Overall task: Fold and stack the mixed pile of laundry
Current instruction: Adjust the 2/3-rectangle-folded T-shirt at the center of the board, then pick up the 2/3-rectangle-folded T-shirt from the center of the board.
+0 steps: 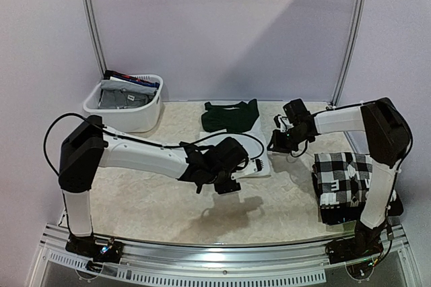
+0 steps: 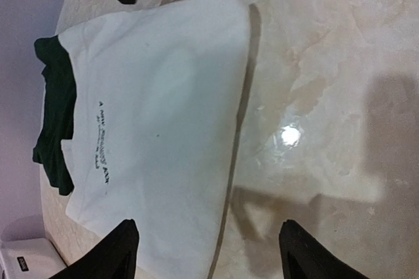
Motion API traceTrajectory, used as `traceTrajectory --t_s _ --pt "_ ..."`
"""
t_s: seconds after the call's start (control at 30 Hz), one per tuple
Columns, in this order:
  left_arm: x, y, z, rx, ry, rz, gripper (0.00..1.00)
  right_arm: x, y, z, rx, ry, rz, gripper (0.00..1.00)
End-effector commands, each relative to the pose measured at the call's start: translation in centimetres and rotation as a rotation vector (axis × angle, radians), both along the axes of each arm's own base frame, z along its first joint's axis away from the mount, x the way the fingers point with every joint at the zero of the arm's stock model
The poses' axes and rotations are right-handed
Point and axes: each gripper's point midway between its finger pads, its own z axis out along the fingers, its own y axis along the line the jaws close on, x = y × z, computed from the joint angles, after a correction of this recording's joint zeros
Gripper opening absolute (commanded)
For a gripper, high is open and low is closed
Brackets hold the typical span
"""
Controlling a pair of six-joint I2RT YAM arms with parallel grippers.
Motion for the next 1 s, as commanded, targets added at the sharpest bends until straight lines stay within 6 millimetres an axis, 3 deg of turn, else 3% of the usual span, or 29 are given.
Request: traceTrajectory --t_s 0.0,0.37,0.63,0.97 --pt "-1.2 -2.1 -1.7 0.036 0.028 -0.104 0.76 -1.1 -1.2 3.4 0.003 -0.058 -0.031 0.25" --pt "1.0 -2.7 -3.8 0.121 -0.062 -0.090 0.70 -3.8 -3.3 5.2 -0.016 -0.106 -0.067 0.33" --pt "2.9 -2.6 -4.7 0.162 -0.094 -0.087 0.62 -4.6 -3.3 6.0 0.016 -0.122 -0.062 0.33" --pt "4.8 -2.4 -6.7 0.239 -0.130 -0.076 0.40 -4.8 -3.3 6.6 0.027 -0.133 -0.062 0.33"
